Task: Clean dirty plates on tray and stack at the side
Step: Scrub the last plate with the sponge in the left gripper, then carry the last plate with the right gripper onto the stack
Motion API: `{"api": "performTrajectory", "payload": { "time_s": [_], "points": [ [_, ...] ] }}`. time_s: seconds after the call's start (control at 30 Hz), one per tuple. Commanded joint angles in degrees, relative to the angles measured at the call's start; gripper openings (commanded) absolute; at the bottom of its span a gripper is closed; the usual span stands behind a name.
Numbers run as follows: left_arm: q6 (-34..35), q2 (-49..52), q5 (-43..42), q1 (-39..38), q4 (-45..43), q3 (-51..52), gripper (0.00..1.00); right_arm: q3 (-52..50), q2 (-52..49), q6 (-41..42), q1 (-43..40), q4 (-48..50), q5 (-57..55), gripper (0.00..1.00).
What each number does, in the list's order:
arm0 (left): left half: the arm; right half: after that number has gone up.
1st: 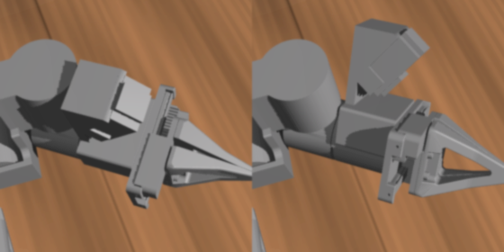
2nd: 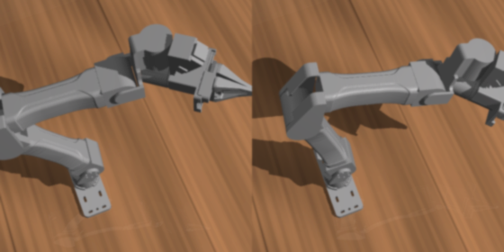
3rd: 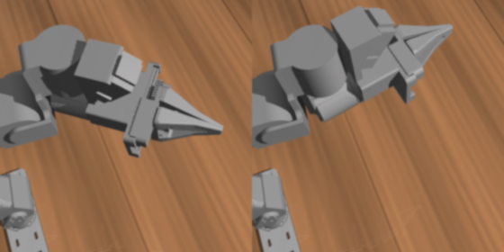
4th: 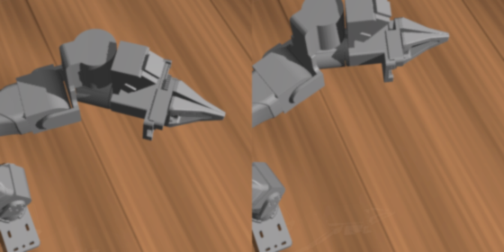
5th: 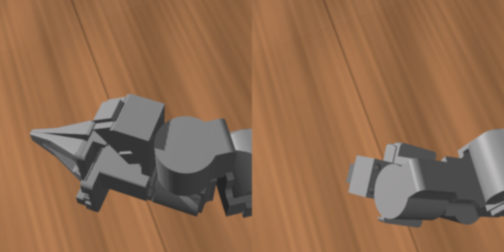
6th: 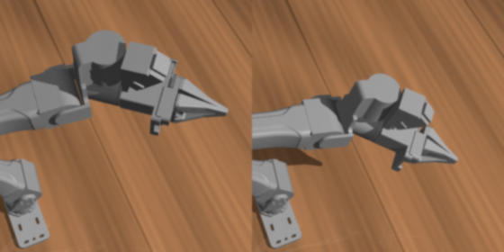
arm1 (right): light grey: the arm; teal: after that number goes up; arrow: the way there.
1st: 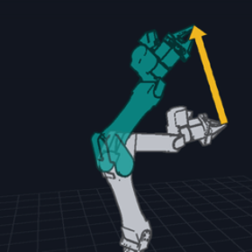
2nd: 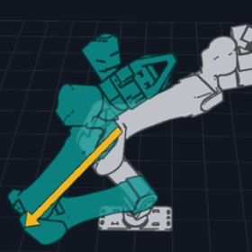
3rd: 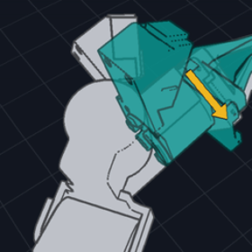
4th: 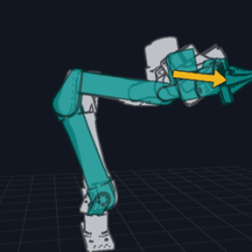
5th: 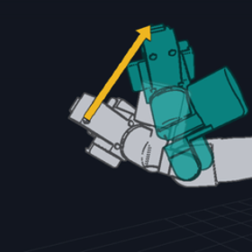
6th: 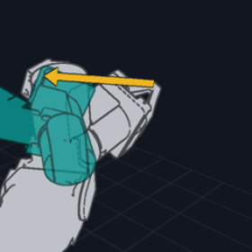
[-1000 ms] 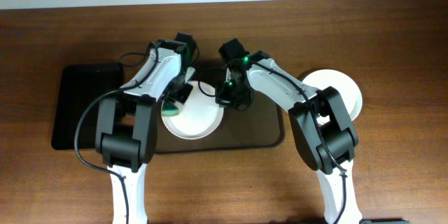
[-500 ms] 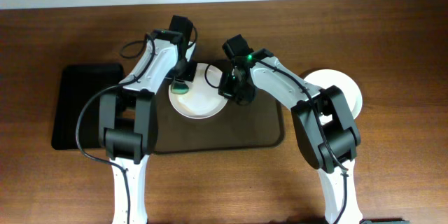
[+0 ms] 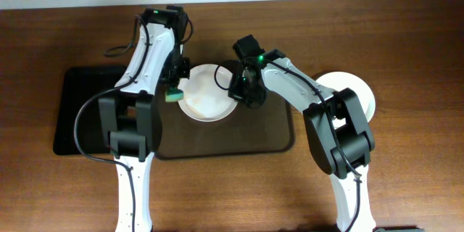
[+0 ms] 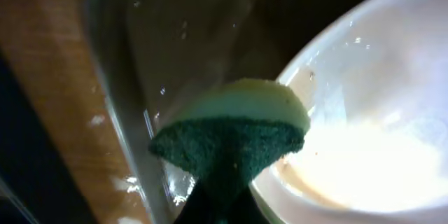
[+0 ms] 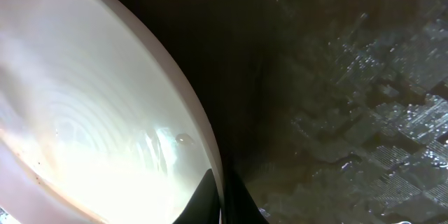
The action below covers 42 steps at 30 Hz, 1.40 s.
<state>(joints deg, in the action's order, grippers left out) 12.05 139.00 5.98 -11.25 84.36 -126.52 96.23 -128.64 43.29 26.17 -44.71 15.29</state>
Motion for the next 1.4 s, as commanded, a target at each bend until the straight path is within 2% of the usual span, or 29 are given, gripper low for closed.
{"api": "performTrajectory", "payload": {
  "time_s": [0.0,0.03,0.17,0.3,0.47,0.57,0.6,0.63,0.67,0.77,0.8,0.9,0.93,0.97,1.03,1.07,1.17,1.27,1.37],
  "points": [
    [4.11,-0.24,0.20,-2.49,-6.03,4.94,0.01,-1.18,-2.03,0.07,-0.74,-0.70,-3.74,0.04],
    [5.81,-0.24,4.74,-3.63,-8.55,9.46,0.01,-1.18,-2.03,-0.50,-0.74,-0.87,-3.74,0.04],
    [6.43,-0.24,4.39,-4.85,-12.04,18.45,0.01,-1.18,-2.03,-0.59,-0.74,-0.66,-3.74,0.04],
    [6.40,-0.20,6.12,-6.64,-22.80,27.04,0.01,-1.18,-2.03,-0.61,-0.74,-0.68,-3.72,0.04],
    [6.40,-0.20,17.07,-9.40,-39.21,36.92,0.01,-1.18,-2.03,-0.83,-0.74,-0.70,-3.69,0.04],
    [6.40,-0.68,18.82,-9.99,-38.97,37.35,0.01,-1.18,-2.03,-0.85,-0.74,-0.79,-3.52,0.04],
    [5.27,-1.53,15.85,-9.97,-37.31,36.65,0.00,-1.18,-2.03,-1.03,-0.74,-0.87,-3.52,0.04],
    [-2.97,-2.93,6.47,-9.97,-36.33,35.71,0.00,-1.18,-2.03,-1.01,-0.74,-0.87,-3.52,0.04],
    [-13.90,-4.31,-7.56,-9.97,-35.80,35.32,0.01,-1.18,-2.03,-1.01,-0.74,-0.83,-3.52,0.04],
    [-26.77,-4.46,-19.76,-9.97,-30.47,35.32,0.01,-1.18,-2.03,-1.01,-0.74,-0.85,-3.52,0.04],
    [-28.87,-4.46,-22.43,-9.97,-29.33,35.32,0.00,-1.18,-2.03,-1.01,-0.74,-0.85,-3.52,0.04],
    [-26.84,-4.46,-21.40,-9.55,-30.29,35.32,0.00,-1.18,-2.03,-1.03,-0.72,-0.87,-3.50,0.04],
    [-15.67,-4.46,-11.45,-8.15,-34.16,35.34,0.01,-1.18,-2.03,-1.03,-0.70,-0.87,-3.52,0.04],
    [-9.86,-4.46,-5.92,-7.15,-36.22,35.34,0.01,-1.18,-2.03,-1.03,-0.70,-0.87,-3.52,0.04],
    [-3.08,-4.46,1.84,-5.35,-37.35,35.34,0.01,-1.18,-2.03,-1.05,-0.70,-0.90,-3.52,0.04],
    [2.64,-4.46,10.47,-4.20,-36.70,35.34,0.01,-1.18,-2.03,-1.05,-0.70,-0.90,-3.52,0.04],
    [4.72,-4.46,24.90,-3.96,-35.23,35.30,0.00,-1.18,-2.03,-1.05,-0.70,-0.90,-3.52,0.04],
    [5.25,-4.70,23.85,-4.02,-29.38,32.76,0.01,-1.18,-2.03,-1.05,-0.70,-0.90,-3.52,0.04],
    [1.75,-6.03,10.19,-3.52,-18.03,21.75,0.01,-1.18,-2.03,-1.05,-0.70,-1.38,-3.52,0.04]
  ]
}}
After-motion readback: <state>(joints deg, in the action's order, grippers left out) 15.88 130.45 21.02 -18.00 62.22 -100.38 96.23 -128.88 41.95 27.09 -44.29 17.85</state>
